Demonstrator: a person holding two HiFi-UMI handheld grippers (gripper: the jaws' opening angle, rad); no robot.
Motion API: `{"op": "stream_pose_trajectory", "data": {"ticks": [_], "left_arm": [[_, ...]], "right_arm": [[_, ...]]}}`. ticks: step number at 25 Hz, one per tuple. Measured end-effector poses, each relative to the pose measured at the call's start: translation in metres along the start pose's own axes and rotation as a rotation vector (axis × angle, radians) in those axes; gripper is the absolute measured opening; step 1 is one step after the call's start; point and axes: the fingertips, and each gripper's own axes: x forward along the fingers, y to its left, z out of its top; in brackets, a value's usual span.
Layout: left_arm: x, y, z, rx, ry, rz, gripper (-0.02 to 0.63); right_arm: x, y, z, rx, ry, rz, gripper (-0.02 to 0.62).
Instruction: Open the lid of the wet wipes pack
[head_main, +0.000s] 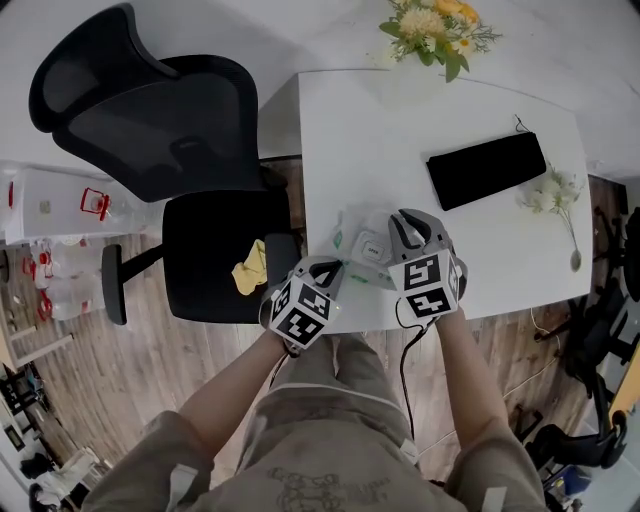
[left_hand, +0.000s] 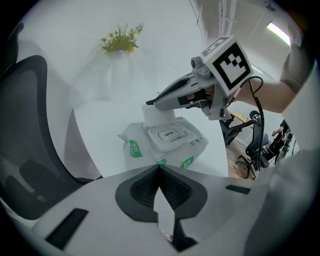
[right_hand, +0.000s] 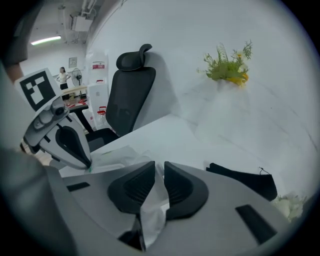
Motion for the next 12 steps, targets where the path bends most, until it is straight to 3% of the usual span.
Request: {"op": "stream_pose_trajectory", "data": {"ticks": [7, 12], "left_arm": [[-0.001, 0.001, 0.000, -0.032, -0.015, -0.014, 0.017], [-0.002, 0.004, 0.000, -0.062, -0.018, -0.004, 0.017]], "right_arm": [[0.024, -0.006, -0.016, 0.076, 0.060, 0.001, 0.092], [0.029, 0.000, -0.021, 0.112, 0.074, 0.061, 0.049]]}}
